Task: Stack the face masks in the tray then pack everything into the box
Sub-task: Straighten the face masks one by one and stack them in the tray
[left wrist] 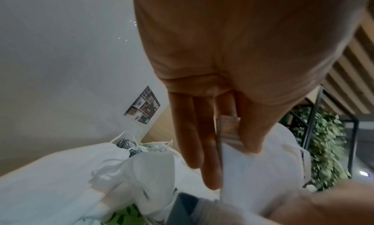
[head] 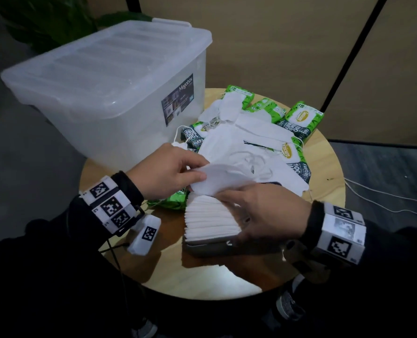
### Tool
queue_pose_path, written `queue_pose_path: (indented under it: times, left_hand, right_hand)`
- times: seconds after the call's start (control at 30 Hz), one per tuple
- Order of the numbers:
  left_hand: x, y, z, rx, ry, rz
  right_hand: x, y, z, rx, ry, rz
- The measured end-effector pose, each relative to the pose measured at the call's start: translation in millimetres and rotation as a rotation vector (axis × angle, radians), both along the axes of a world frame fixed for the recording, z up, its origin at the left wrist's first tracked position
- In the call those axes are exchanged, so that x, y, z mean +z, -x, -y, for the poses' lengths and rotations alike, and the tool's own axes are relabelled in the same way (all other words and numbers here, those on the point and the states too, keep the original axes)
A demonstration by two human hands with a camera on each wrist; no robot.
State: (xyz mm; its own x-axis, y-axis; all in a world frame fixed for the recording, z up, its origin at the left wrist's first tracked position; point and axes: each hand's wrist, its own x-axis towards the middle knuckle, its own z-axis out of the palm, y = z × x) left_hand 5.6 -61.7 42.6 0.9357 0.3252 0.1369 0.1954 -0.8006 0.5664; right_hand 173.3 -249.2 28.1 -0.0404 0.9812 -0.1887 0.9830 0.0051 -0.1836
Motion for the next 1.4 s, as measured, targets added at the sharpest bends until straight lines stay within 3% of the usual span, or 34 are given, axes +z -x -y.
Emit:
queue_pose_path:
  times: [0.17,0.23,0.4,0.5,0.57,0.67,0.8,0.93,1.1,1.27,1.4]
  left_hand:
    - [-14.6,-5.7,7.4,-0.077,-0.457,-0.26]
    - [-15.9,-9.8,10.5,-0.11,-0.538,-0.251]
    - [-15.8,-9.7,1.4,-0.052,-0.402,-0.08]
    - [-25.2,-11.4,-0.6,-0.043,-0.371,-0.158]
    - [-25.3,-11.5,-2.5,-0.047,-0.304,-0.14]
    - [-20.5,-11.6,-3.2,-0.074,-0.2,-0.029]
    - [-24.9,-12.0,-3.7,-0.122,-0.227,0.015]
    - [-31.5,-11.2,-9.1,-0.122,-0.247,-0.049]
    - [-26.7,-11.4,-12.3,-0.157,-0.333,-0.135]
    - [-29.8,-14.7,-10.4,-0.188,-0.338,-0.202]
    - [-26.8,-13.2,-16.1,-0.145,-0.283,-0.217]
  right_hand:
    - [-1.5,-5.7,-0.1,-0.001,0.032,-0.001]
    - [-1.6,-9.4,0.0,-0.011,0.054,-0.101]
    - [7.5,-28.9,-3.0,-0.107,0.023,-0.307]
    - [11.7,-39.4,-8.6,-0.232,-0.136,-0.403]
    - [11.4,-44.0,-13.5,-0.245,-0.254,-0.363]
    - [10.0,-45.8,-20.7,-0.115,-0.114,-0.27]
    - [4.3,-44.9,-25.4,-0.04,0.044,-0.238]
    - [7.3,-47.9,-24.3,-0.096,-0.082,-0.188]
    - [8.2,-55.9,-11.9,-0.289,0.039,-0.273]
    - [17.2,-64.5,0.5,-0.433,0.06,-0.42]
    - [25.7,-61.8,8.2,-0.575,-0.148,-0.718]
